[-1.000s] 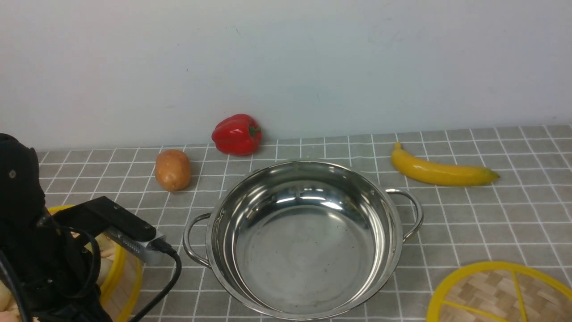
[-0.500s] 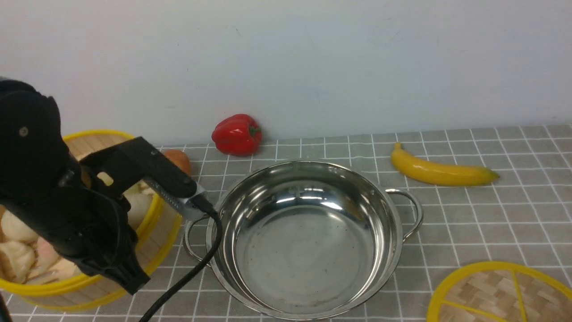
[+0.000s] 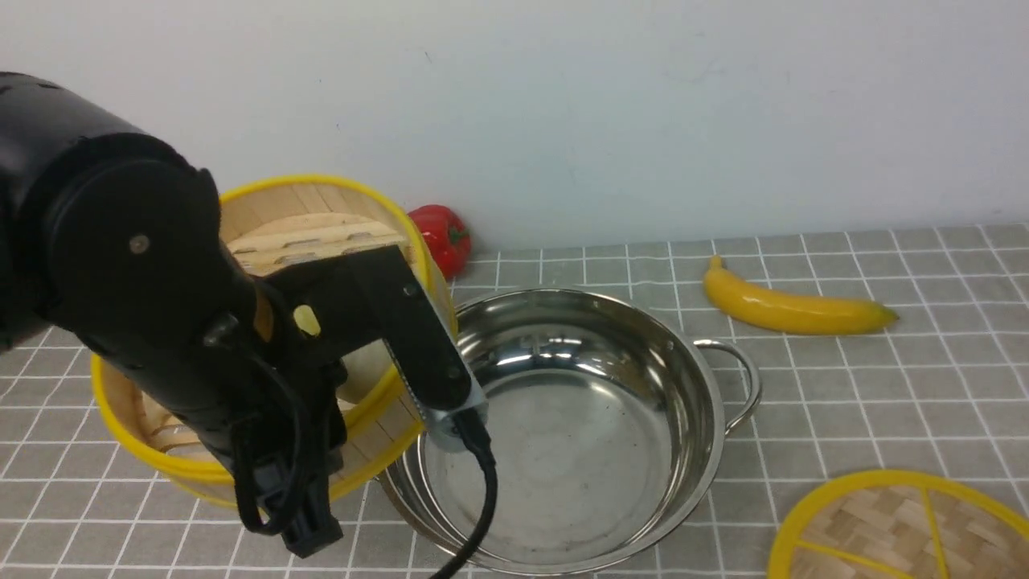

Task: Place the steamer in the pot on the grey tablecloth, and put the lid on the steamer.
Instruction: 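Place the bamboo steamer basket with dumplings into the steel pot with the left gripper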

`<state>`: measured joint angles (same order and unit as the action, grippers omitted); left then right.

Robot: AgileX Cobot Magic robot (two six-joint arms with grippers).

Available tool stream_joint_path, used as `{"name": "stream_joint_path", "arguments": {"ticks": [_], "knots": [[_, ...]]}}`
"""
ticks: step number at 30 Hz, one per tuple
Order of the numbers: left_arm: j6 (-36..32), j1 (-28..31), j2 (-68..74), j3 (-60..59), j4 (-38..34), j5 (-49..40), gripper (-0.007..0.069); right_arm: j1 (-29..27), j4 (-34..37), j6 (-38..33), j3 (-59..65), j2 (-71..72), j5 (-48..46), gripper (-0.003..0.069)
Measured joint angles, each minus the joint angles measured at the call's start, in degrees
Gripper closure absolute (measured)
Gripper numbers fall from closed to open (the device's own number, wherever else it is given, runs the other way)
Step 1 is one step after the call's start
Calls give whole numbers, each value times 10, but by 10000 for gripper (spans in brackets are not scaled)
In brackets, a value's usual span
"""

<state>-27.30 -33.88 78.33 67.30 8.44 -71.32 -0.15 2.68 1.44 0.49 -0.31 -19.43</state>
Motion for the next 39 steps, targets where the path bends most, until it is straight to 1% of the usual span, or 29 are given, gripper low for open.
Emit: {"name": "stream_joint_path", "arguments": {"ticks": [6,11,17,27,32,39], "knots": [[-8,-46,59,32,3,-2,581,0,0,0,0,0,0,416],[-30,-78,104,67,3,19,581,0,0,0,0,0,0,416],[-56,-100,145,87,3,39,581,0,0,0,0,0,0,416],[-72,-106,184,89,-4,106,581,0,0,0,0,0,0,416],[-97,-106,202,89,-18,114,581,0,0,0,0,0,0,416],[-101,-106,233,89,-26,102,581,0,0,0,0,0,0,416]]}}
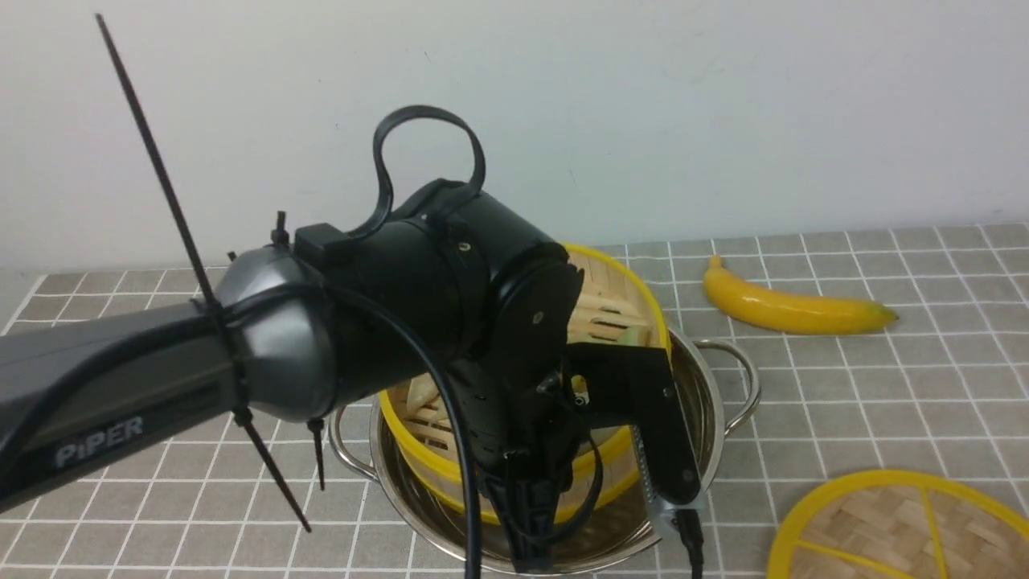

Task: Place the steamer in the pot on the grey tablecloth, and put the lid on the steamer.
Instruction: 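Place the bamboo steamer basket with dumplings into the steel pot with the left gripper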

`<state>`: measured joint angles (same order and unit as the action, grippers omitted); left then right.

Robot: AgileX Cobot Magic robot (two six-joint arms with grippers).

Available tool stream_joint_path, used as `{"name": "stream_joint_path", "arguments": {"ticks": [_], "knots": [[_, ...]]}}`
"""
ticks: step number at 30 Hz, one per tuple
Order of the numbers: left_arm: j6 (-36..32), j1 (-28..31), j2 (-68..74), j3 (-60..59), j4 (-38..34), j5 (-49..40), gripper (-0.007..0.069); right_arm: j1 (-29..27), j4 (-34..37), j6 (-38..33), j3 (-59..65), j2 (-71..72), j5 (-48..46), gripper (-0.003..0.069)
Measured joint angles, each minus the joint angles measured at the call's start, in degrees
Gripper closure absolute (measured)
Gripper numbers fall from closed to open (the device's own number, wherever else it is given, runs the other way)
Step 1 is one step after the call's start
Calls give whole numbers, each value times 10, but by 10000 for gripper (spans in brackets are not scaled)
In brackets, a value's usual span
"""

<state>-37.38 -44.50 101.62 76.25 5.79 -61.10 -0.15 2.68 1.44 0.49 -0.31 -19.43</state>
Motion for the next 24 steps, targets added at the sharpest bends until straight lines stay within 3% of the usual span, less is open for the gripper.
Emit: {"name": "stream_joint_path", "arguments": {"ticks": [24], "knots": [[-24,0,30,0,-35,20,581,0,0,0,0,0,0,416]]}}
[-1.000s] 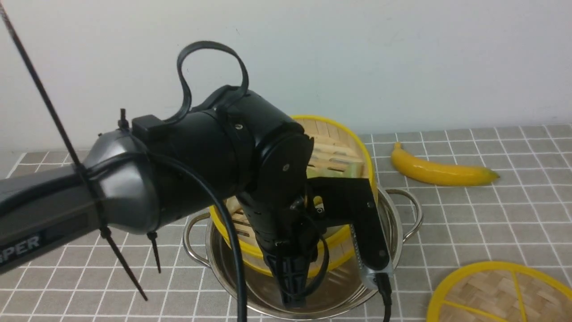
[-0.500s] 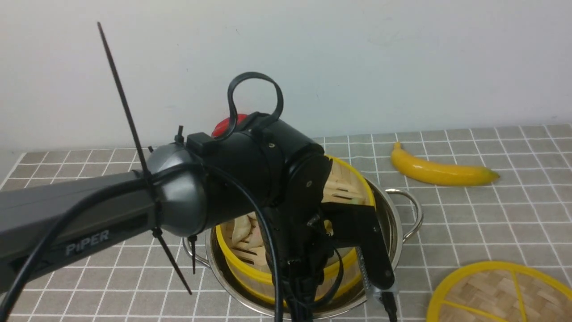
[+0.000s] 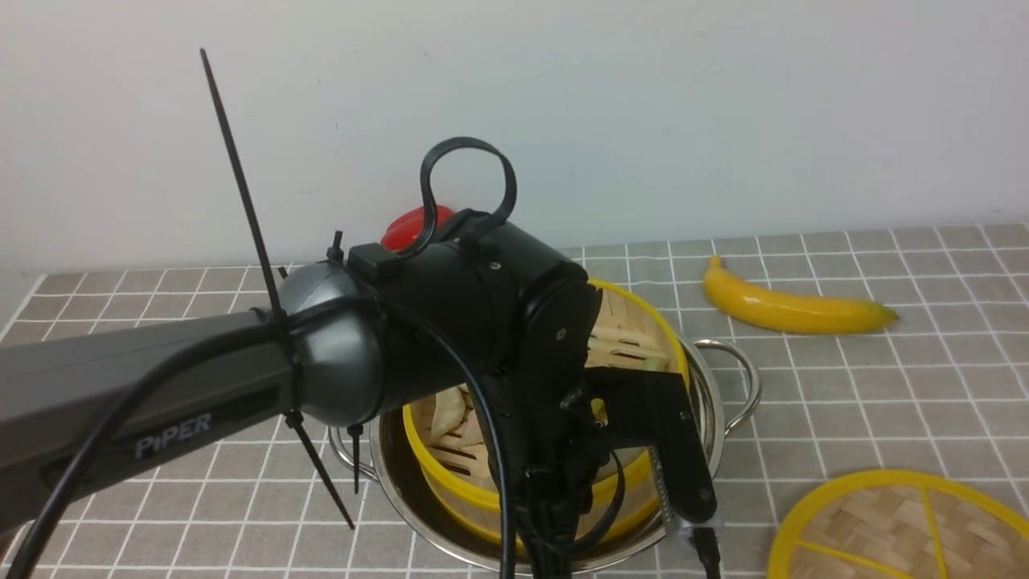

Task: Place the steamer in the pot on the grey tablecloth, and put the lid on the steamer.
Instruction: 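Place the bamboo steamer basket with dumplings into the steel pot with the left gripper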

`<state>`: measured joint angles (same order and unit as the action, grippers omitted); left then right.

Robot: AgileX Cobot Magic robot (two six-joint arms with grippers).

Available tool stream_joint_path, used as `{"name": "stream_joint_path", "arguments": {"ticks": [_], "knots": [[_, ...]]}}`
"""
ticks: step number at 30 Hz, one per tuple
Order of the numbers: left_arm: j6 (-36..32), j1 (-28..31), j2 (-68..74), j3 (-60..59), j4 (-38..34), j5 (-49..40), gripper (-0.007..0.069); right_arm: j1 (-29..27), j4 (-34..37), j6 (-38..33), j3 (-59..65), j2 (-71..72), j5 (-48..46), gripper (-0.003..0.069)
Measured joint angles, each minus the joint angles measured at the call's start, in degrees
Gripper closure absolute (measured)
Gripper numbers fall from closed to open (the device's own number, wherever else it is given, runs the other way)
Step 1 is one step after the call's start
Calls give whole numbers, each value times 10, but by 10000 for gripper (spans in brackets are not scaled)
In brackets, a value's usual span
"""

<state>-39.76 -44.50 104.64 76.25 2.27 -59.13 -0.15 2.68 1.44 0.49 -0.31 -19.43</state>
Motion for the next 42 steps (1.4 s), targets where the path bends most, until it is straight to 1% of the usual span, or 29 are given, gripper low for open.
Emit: {"name": "stream_joint_path", "arguments": {"ticks": [12,23,27,29,30,31,32,33,34,35,36,37,38,39,42], "knots": [[1,0,32,0,0,-1,581,0,0,0,0,0,0,416],[18,0,33,0,1,6,581,0,0,0,0,0,0,416],[19,0,33,0,1,6,569,0,0,0,0,0,0,416],[22,0,33,1,2,5,534,0,0,0,0,0,0,416],[23,0,33,2,2,5,530,0,0,0,0,0,0,416],[26,0,33,2,3,-1,491,0,0,0,0,0,0,416],[27,0,33,2,3,-2,485,0,0,0,0,0,0,416],[27,0,33,3,5,-5,440,0,0,0,0,0,0,416],[28,0,33,4,6,-5,427,0,0,0,0,0,0,416],[32,0,33,6,9,-7,378,0,0,0,0,0,0,416],[35,0,33,7,9,-7,357,0,0,0,0,0,0,416],[43,0,32,7,11,-10,297,0,0,0,0,0,0,416],[44,0,32,7,11,-11,291,0,0,0,0,0,0,416],[49,0,32,7,12,-20,242,0,0,0,0,0,0,416],[54,0,31,7,19,-20,169,0,0,0,0,0,0,416]]}}
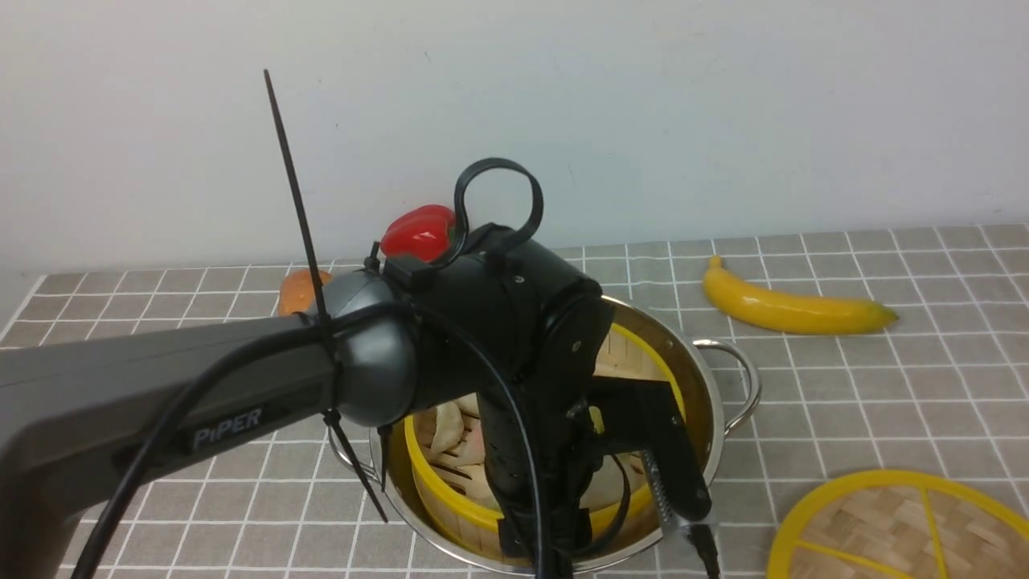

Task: Place the steamer in the pot on the grey tablecloth, and put the lid on the steamer.
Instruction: 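Place the bamboo steamer basket with dumplings into the steel pot with the left gripper, then move the gripper down to the bamboo steamer lid and grasp its center knob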

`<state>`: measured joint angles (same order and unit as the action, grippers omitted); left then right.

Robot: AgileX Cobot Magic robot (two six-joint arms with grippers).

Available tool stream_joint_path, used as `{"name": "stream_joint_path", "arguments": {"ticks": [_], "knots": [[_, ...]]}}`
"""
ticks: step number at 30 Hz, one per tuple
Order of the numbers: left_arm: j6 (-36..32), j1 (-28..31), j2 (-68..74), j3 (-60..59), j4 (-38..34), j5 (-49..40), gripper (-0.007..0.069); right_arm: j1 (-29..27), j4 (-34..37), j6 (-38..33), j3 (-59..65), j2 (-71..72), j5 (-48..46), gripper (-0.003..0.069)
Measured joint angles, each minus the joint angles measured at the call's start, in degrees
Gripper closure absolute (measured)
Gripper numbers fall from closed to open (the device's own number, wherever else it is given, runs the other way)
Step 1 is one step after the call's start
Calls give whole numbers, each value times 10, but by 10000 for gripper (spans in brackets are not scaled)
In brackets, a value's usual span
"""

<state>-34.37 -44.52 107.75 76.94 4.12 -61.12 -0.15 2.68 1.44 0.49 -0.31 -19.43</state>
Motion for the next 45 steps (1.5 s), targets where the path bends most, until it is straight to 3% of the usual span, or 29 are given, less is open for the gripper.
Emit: {"name": "stream_joint_path", "arguments": {"ticks": [6,16,24,32,45], "knots": [[21,0,0,33,-3,-26,102,0,0,0,0,0,0,416],[30,0,-2,122,1,-80,101,0,0,0,0,0,0,416],[95,0,-30,211,18,-82,100,0,0,0,0,0,0,416],[167,0,-128,286,149,-84,99,0,0,0,0,0,0,416],[173,0,-161,296,255,-63,99,0,0,0,0,0,0,416]]}}
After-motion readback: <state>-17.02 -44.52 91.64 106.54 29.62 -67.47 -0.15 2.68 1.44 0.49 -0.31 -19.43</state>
